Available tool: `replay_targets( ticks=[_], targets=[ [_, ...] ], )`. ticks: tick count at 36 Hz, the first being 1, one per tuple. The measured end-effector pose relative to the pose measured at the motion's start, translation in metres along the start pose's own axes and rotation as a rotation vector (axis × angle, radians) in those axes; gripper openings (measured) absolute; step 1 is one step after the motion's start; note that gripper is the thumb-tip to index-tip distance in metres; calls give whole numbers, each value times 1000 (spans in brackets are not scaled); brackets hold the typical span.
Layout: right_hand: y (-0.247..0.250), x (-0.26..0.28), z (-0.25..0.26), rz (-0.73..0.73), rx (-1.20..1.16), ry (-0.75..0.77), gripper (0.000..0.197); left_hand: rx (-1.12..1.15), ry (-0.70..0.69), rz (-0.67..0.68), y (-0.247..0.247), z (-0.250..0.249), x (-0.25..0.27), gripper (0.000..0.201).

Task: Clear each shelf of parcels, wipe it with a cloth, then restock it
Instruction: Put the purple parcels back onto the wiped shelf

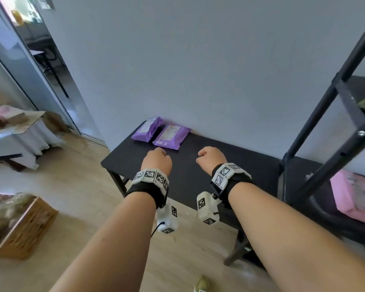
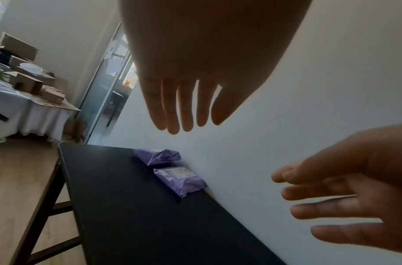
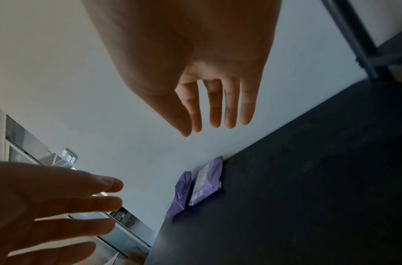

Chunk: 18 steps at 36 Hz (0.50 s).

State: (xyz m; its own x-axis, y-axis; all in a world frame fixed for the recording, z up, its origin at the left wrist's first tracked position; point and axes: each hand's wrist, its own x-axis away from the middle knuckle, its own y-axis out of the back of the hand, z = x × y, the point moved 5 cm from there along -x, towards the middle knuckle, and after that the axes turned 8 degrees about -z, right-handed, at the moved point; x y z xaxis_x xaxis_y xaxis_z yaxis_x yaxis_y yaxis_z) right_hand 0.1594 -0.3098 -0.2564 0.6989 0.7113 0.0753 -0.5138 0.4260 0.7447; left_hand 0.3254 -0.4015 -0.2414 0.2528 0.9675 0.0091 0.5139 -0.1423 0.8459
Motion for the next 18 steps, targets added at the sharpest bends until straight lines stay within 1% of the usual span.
replay_targets(
  ticks=[6,10,18],
  targets=[
    [-37,-60,8,64,22,-19,31,-15,44,26,-24,5,-58,39],
    [-54,-93,9,97,51,-32,34,-17,75,45,-42,10,-86,39],
    [-98,-143,5,172,123,-117,37,-46,115,168,-90,31,-130,39]
  ],
)
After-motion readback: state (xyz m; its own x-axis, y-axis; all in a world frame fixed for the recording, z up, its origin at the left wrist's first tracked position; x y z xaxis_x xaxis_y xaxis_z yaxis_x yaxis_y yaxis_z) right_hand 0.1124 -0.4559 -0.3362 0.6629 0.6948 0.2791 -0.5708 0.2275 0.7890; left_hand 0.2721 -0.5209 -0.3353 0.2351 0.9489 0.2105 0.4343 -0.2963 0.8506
